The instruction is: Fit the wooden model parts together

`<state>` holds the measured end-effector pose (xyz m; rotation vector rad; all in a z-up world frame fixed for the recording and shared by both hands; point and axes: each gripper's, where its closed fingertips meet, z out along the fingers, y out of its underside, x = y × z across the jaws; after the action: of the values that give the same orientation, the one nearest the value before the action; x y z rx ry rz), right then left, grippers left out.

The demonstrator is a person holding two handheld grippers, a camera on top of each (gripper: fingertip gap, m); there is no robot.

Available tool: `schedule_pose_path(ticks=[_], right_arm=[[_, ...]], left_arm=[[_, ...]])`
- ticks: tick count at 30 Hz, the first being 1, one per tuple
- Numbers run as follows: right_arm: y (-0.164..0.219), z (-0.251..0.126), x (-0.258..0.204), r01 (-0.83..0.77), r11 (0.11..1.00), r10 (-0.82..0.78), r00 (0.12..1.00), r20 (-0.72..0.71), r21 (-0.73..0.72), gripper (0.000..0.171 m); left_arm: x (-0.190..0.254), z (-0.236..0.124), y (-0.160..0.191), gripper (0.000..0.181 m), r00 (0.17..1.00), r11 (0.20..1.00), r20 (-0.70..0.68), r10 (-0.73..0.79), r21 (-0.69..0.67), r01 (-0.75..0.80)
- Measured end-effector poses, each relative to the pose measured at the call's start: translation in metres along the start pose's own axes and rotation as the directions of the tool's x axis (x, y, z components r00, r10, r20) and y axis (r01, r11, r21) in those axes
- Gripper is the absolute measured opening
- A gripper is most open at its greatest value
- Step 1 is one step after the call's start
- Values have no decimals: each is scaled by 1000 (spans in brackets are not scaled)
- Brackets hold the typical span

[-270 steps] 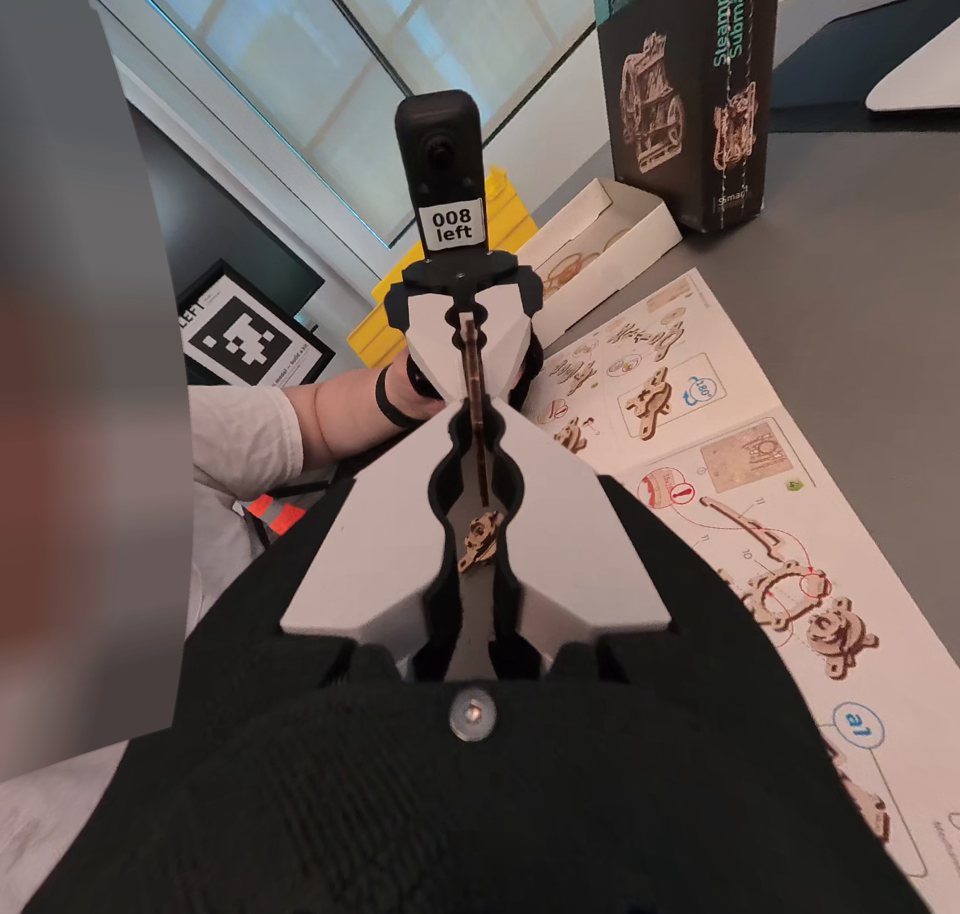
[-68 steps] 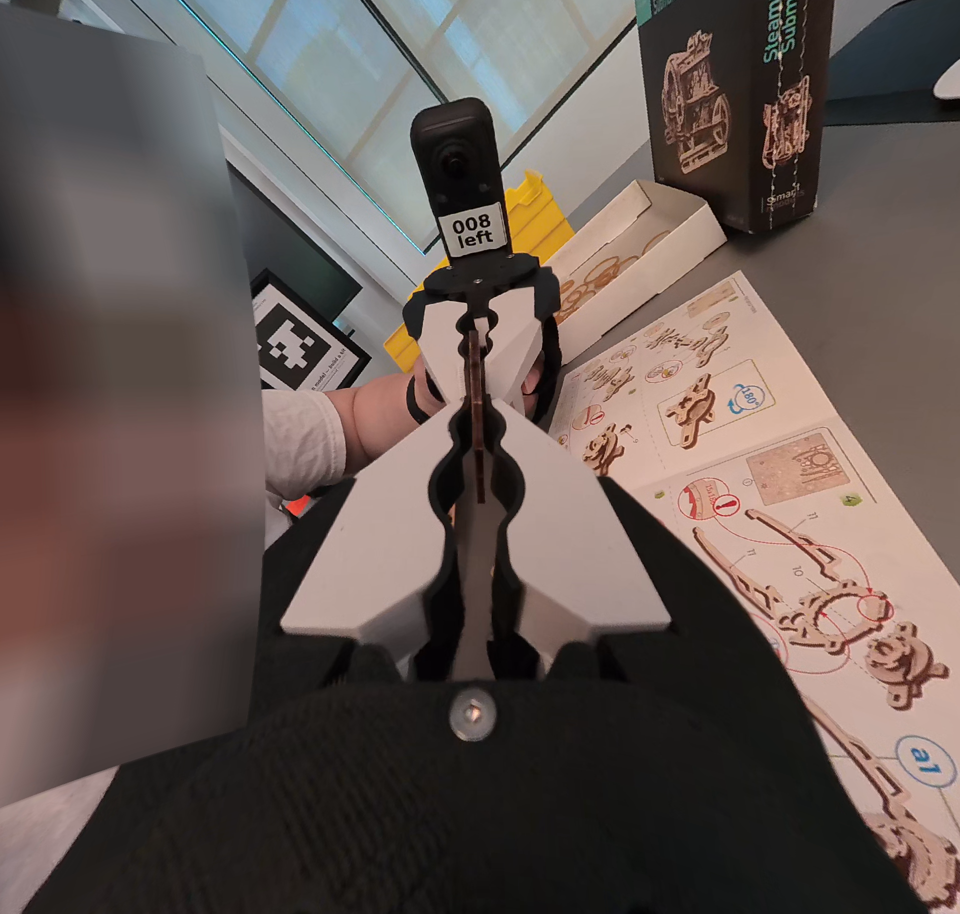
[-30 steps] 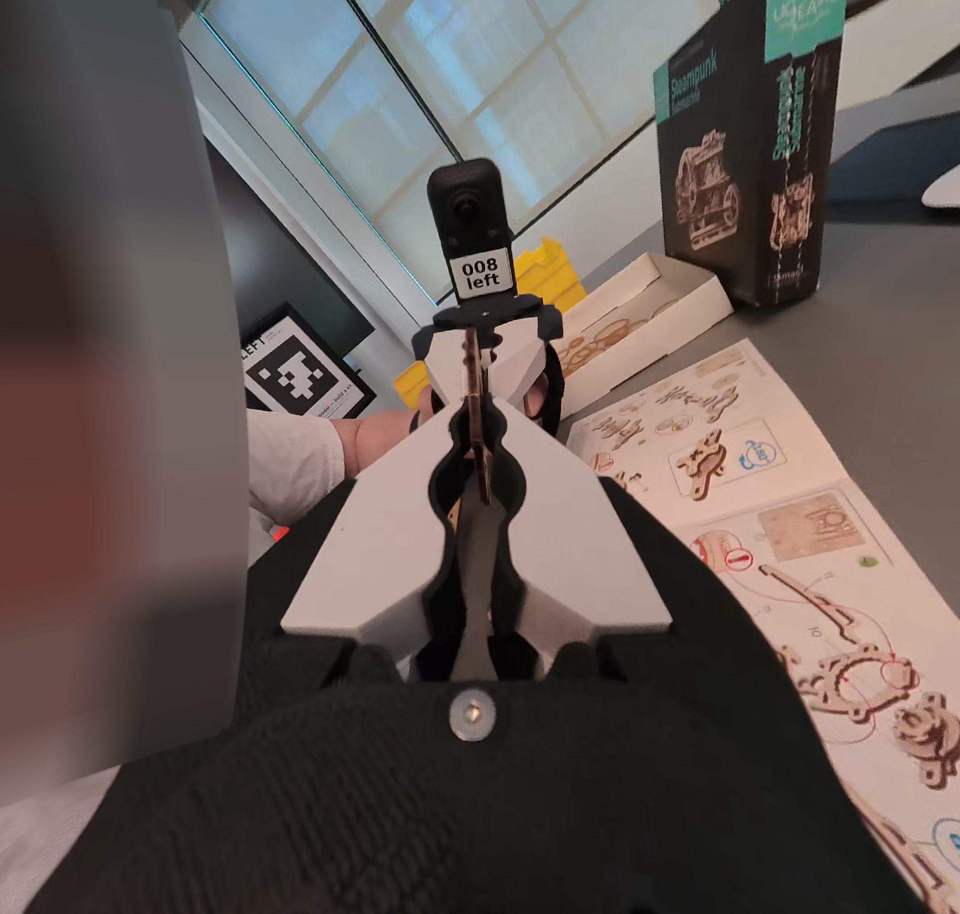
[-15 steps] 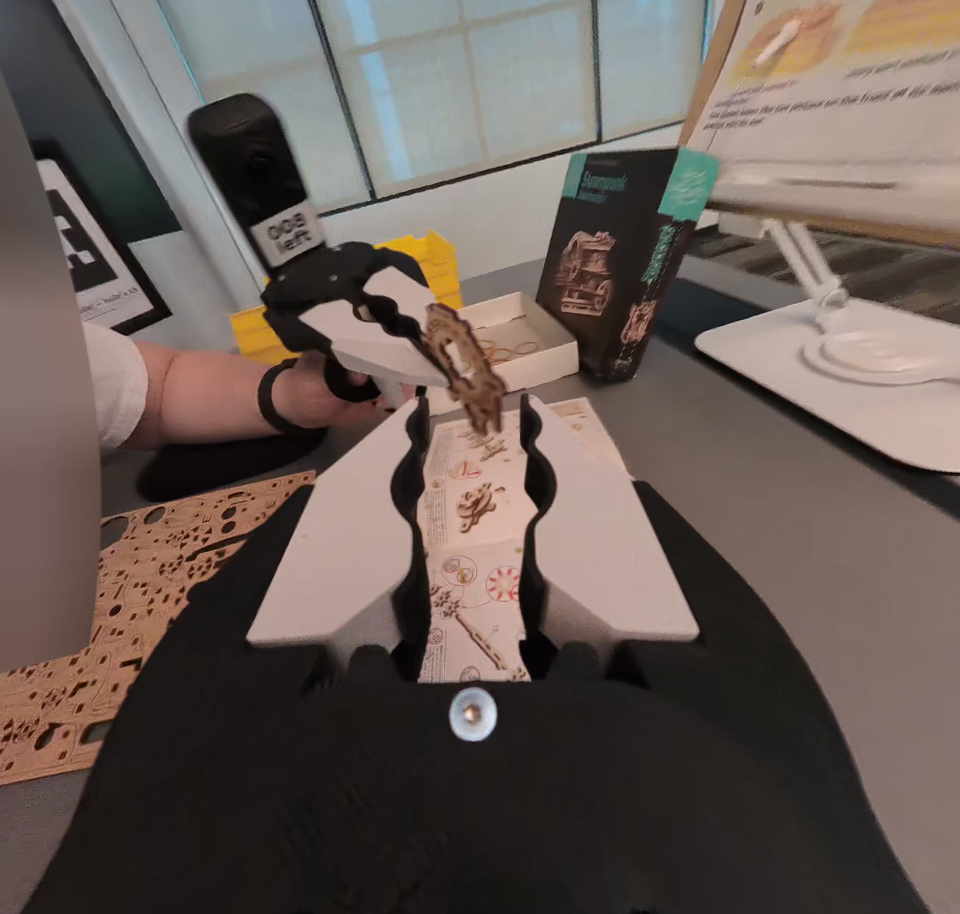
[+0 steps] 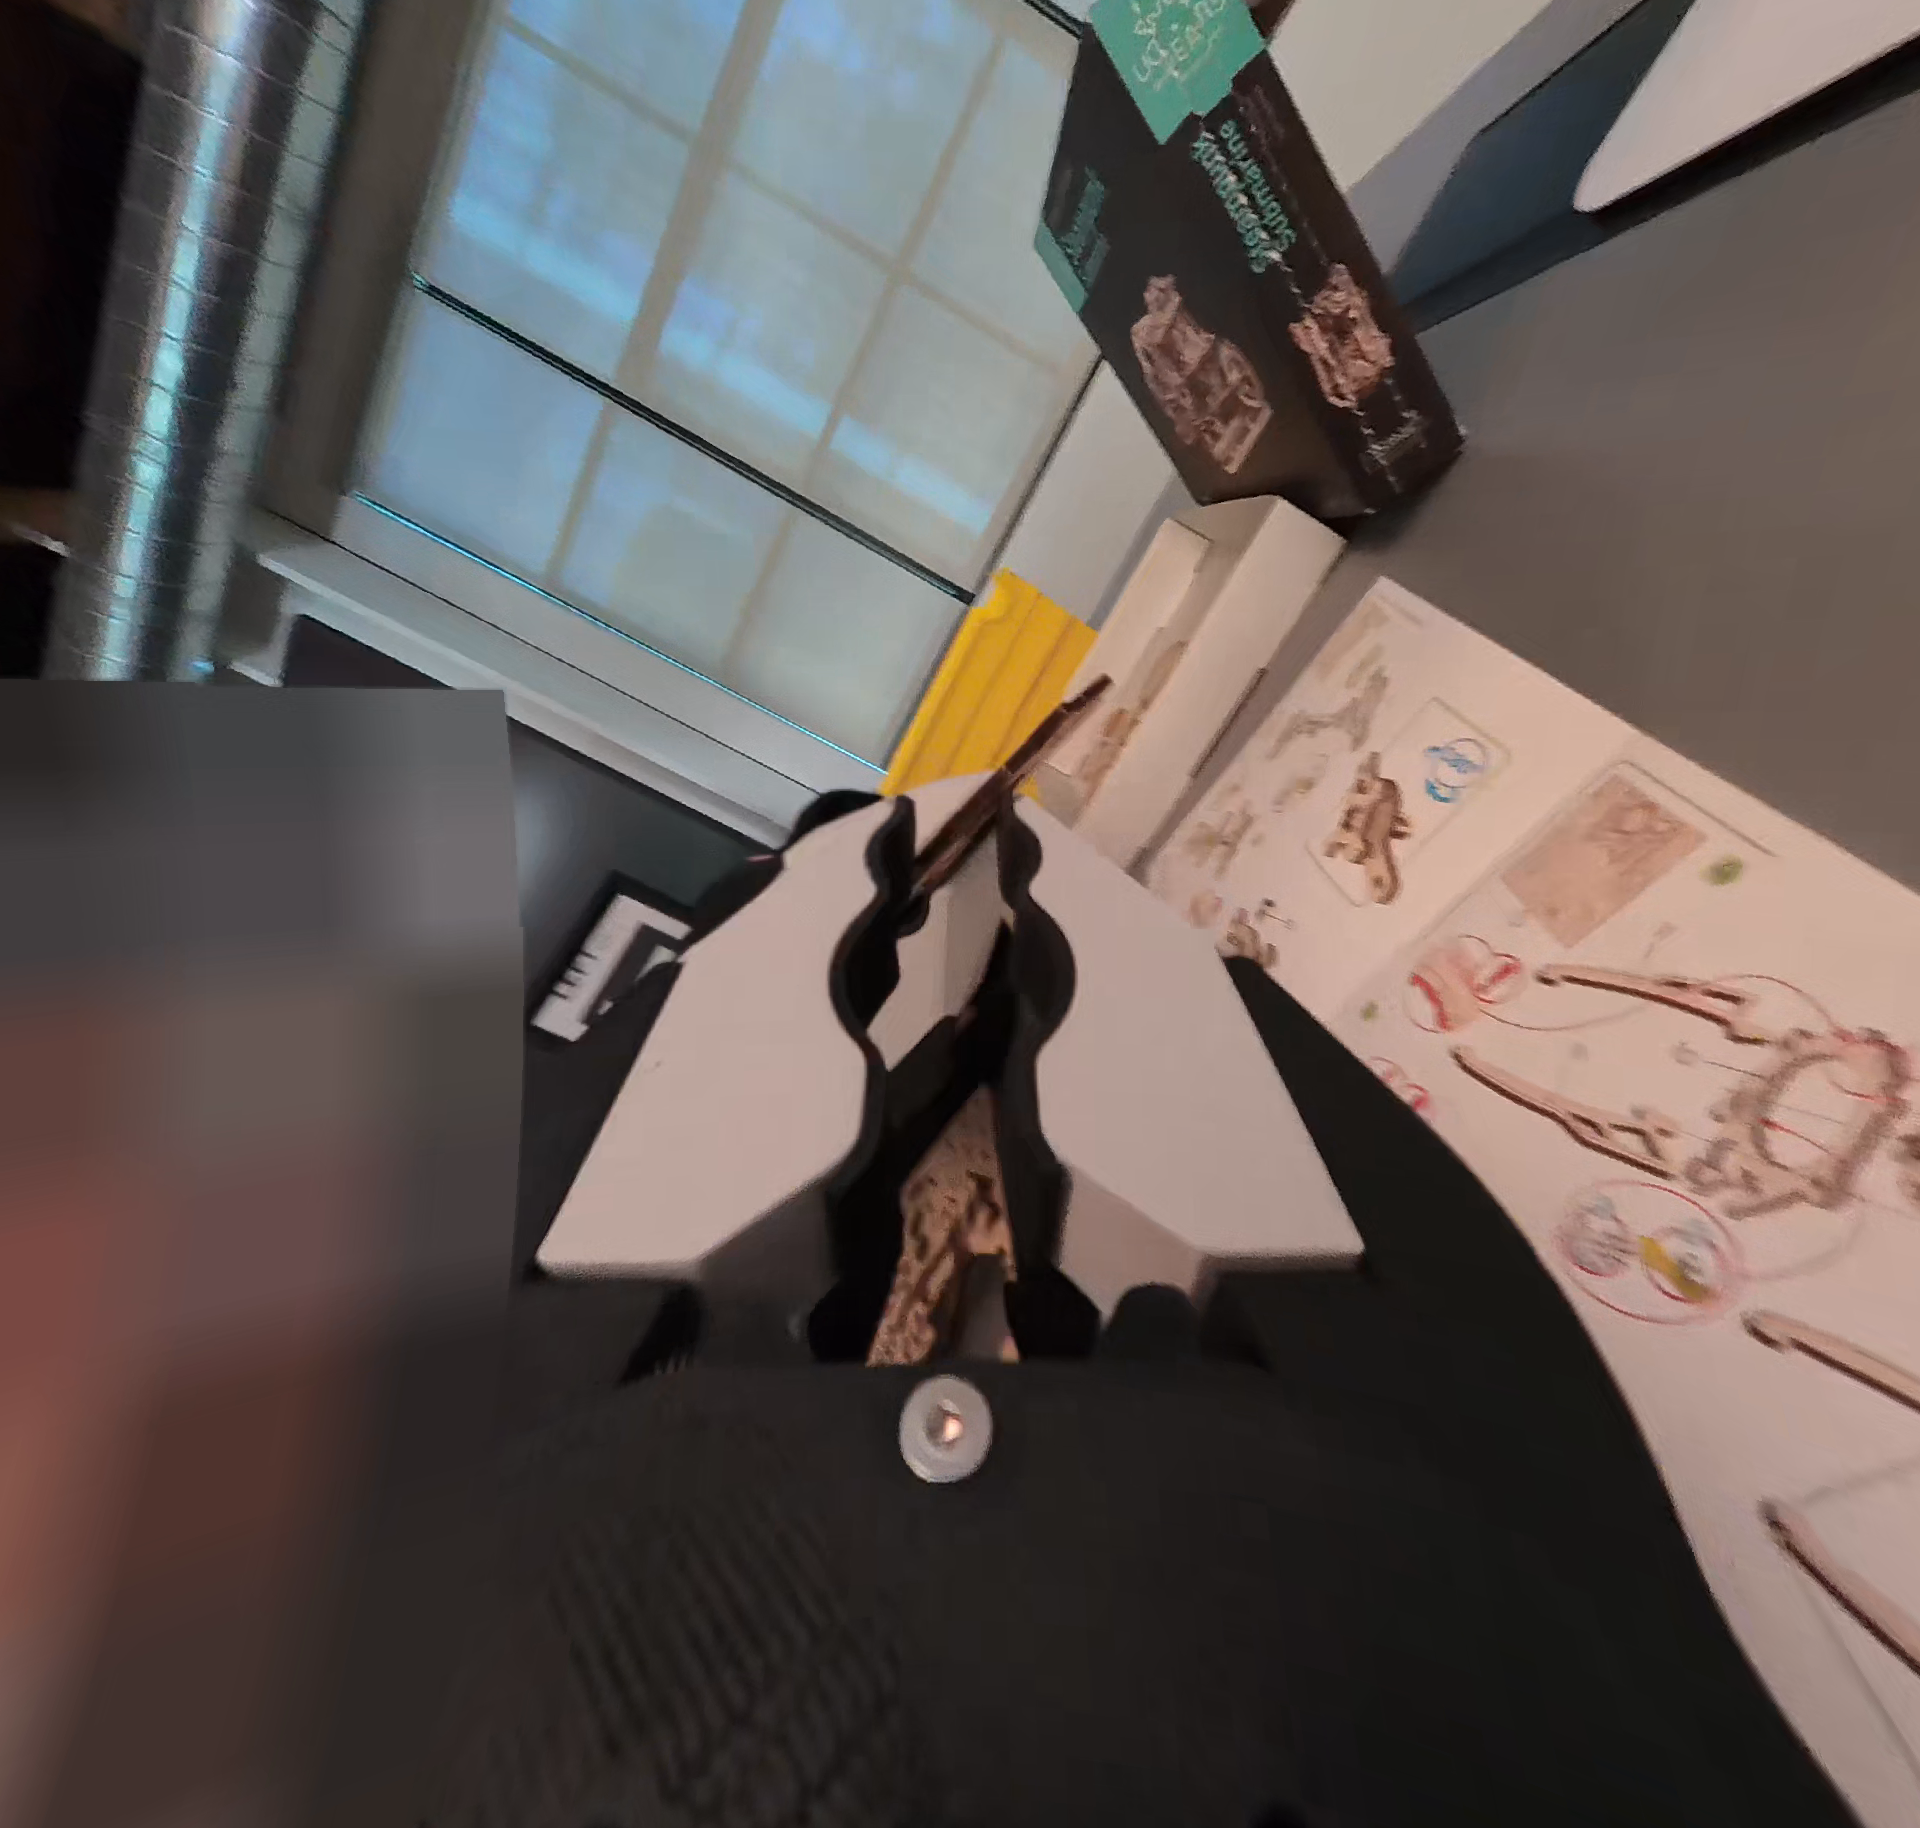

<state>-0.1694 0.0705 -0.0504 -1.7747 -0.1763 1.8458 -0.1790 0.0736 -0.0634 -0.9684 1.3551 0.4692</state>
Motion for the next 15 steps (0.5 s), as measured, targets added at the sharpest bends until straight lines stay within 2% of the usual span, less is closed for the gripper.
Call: schedule_pose_path(ticks=[2, 4, 6, 9, 11, 12, 15], right_arm=[[3, -3, 6, 33, 998, -34, 999, -33, -47, 10], [-1, -9, 6, 92, 993, -95, 995, -39, -74, 6], [-6, -18, -1, 159, 981, -162, 987, -15, -112, 2], [-10, -29, -6, 215, 962, -221, 975, -14, -168, 1], [-7, -33, -9, 212, 955, -215, 977, 5, -210, 1], [-5, -33, -10, 205, 954, -206, 978, 16, -218, 1], [-1, -31, -10, 181, 956, -178, 983, 36, -231, 0]], left_arm=[[5, 1, 1, 1, 999, 999, 4, 41, -1, -41], [8, -1, -6, 14, 999, 998, -27, -29, 49, 30], [7, -7, -18, 19, 979, 974, -93, -183, 119, 193], [-3, -8, -19, 34, 871, 869, -202, -448, 128, 478], [-8, -6, -16, 43, 734, 746, -298, -610, 98, 659], [-8, -6, -17, 48, 637, 663, -365, -679, 69, 745], [-6, -8, -22, 59, 279, 379, -550, -787, -76, 922]])
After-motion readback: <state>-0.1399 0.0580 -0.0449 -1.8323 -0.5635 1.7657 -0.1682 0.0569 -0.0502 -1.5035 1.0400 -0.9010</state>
